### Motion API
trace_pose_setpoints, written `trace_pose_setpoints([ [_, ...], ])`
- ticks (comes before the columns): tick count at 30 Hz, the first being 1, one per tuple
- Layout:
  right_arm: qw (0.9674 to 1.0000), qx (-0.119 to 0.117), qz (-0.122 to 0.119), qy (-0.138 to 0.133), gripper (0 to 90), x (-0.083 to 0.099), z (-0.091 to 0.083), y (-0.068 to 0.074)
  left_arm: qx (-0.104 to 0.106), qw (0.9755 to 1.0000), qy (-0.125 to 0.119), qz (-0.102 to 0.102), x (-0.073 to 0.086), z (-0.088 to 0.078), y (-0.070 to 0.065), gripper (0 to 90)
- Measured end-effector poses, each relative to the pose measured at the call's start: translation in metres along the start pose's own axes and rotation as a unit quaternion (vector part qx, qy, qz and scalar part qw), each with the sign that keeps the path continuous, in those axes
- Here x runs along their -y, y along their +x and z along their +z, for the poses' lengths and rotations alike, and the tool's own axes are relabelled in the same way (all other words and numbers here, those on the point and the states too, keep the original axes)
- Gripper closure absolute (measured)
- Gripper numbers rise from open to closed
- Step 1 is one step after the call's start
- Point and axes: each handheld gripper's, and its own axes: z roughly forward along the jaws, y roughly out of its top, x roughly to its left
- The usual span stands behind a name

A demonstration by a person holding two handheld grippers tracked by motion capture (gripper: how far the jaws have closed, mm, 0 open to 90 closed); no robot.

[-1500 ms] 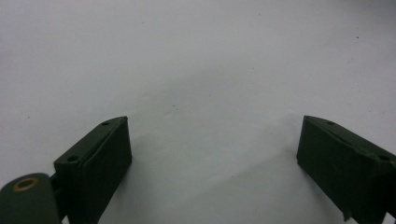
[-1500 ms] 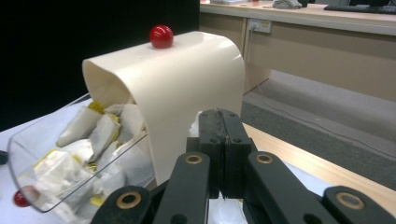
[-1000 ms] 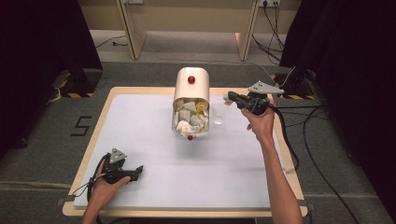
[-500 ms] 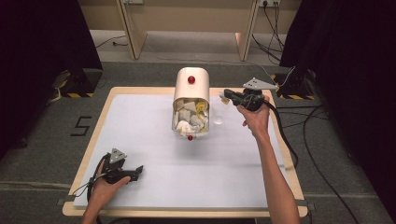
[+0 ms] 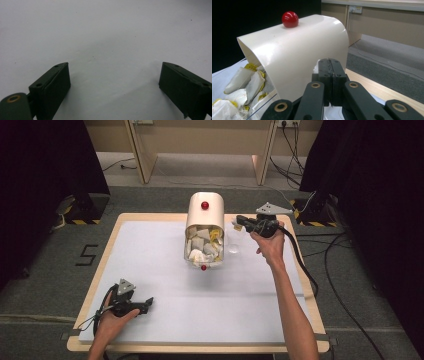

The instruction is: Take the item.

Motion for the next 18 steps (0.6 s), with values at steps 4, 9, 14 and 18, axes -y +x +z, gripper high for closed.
trace_pose_setpoints([
  [4, 1.0, 0.0, 0.001, 0.005, 89.7, 0.002, 0.004, -0.001, 0.0, 1.0, 0.0, 0.0, 0.0, 0.0, 0.0, 9.2],
  [9, 0.9999, 0.0, 0.001, 0.017, 89.6, 0.006, 0.01, -0.002, 0.0, 1.0, 0.0, 0.0, 0.0, 0.0, 0.0, 9.2],
  [14, 0.9996, -0.001, 0.001, 0.029, 89.6, 0.009, 0.018, -0.002, 0.0, 1.0, 0.0, 0.0, 0.0, 0.0, 0.0, 9.2],
  [18, 0.9992, -0.001, 0.005, 0.04, 89.6, 0.014, 0.024, -0.003, 0.0, 1.0, 0.0, 0.0, 0.0, 0.0, 0.0, 9.2],
])
